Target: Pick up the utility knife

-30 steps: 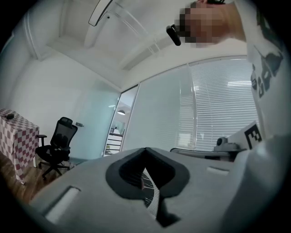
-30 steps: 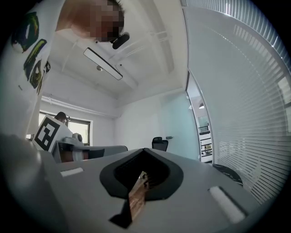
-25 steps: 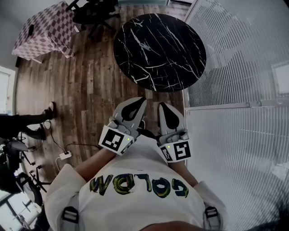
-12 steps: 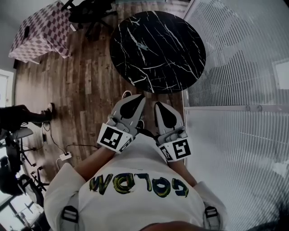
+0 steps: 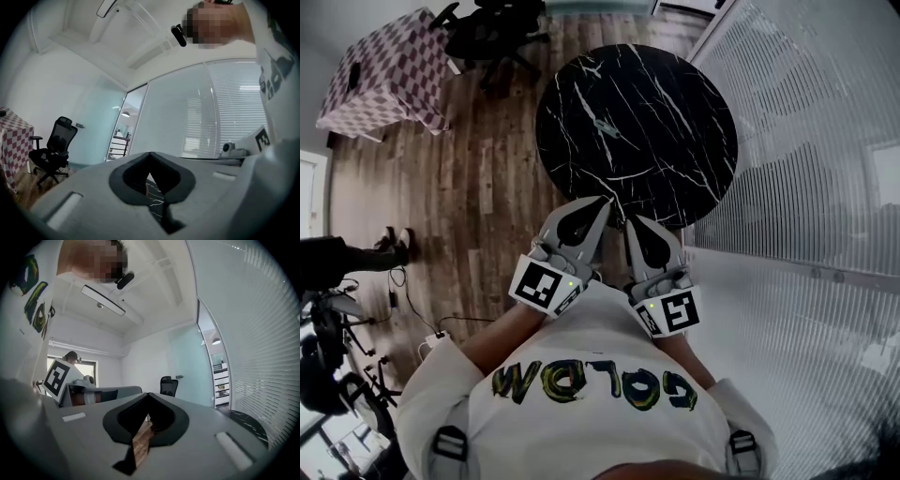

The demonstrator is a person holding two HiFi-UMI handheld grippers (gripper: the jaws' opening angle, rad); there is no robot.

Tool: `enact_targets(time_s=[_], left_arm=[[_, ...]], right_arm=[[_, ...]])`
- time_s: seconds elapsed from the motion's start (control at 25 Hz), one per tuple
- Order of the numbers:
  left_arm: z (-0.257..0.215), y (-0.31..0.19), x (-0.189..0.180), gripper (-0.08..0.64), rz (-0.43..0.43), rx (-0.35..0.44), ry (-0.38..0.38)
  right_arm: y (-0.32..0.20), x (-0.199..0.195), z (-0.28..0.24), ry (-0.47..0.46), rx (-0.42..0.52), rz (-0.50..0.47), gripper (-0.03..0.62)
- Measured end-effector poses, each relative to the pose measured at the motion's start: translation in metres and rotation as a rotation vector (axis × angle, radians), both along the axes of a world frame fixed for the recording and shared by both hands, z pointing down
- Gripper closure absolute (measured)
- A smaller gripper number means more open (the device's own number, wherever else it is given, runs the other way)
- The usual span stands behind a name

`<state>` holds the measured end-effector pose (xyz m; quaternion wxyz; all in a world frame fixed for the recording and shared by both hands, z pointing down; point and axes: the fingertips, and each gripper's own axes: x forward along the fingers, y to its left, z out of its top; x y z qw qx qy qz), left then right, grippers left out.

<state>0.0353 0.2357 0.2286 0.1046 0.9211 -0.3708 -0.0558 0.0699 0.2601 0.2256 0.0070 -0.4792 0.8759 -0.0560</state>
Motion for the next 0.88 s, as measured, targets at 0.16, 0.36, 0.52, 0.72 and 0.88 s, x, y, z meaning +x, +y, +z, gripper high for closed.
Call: enact_targets(time_s=[0.16, 0.36, 0.52, 0.72, 0.88], left_arm=[[-0.001, -0.047, -0.013, 0.556, 0.011, -0.006, 0.001], [0.002, -0.100, -0.029, 0.555, 0.042, -0.013, -0.003], [0.003, -0.137, -0.042, 0.555, 0.059, -0.020, 0.002], [0.008, -0.168, -0.054, 0.556, 0.083, -0.050, 0.007], [0.013, -0.191, -0.059, 0.555, 0.099, -0.066, 0.001]], right_arm=[[-0.048, -0.014, -0.002, 0.013, -0.002, 0.002, 0.589], [-0.103, -0.030, 0.001, 0.029, -0.012, 0.027, 0.589], [-0.143, -0.044, 0.002, 0.031, -0.020, 0.048, 0.589], [-0.176, -0.057, 0.009, 0.041, -0.047, 0.073, 0.589], [-0.195, -0.059, 0.018, 0.048, -0.077, 0.100, 0.589]])
